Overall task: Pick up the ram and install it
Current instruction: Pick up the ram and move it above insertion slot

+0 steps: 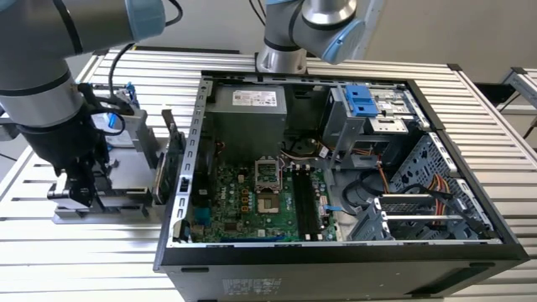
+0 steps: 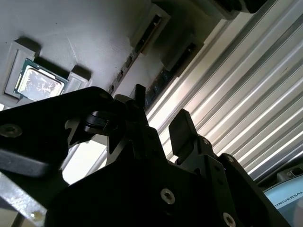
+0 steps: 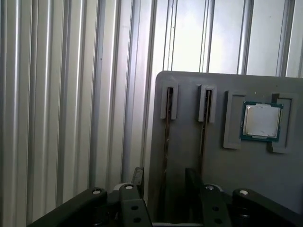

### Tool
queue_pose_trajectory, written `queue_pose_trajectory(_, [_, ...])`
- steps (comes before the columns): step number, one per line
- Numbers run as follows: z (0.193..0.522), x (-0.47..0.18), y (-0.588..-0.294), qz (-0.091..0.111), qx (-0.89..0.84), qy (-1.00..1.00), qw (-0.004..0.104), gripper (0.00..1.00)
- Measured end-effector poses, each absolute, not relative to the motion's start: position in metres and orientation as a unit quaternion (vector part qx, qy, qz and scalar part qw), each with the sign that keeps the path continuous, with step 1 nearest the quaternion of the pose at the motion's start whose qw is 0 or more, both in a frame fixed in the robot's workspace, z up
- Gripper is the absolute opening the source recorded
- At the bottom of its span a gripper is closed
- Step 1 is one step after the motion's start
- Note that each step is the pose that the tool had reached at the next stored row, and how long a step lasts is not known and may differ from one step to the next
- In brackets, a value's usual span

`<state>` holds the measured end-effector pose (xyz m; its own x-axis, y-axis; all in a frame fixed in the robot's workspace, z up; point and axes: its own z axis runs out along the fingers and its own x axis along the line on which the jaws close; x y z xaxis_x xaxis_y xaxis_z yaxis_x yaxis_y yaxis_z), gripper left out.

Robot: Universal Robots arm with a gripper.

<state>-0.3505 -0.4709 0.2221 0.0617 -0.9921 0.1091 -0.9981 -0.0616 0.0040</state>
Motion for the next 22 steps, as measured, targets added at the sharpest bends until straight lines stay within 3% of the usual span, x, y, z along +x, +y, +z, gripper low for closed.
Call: queue_pose_trajectory(22, [0.197, -0.354, -0.471, 0.038, 0.728, -0.684, 0.039, 1.00])
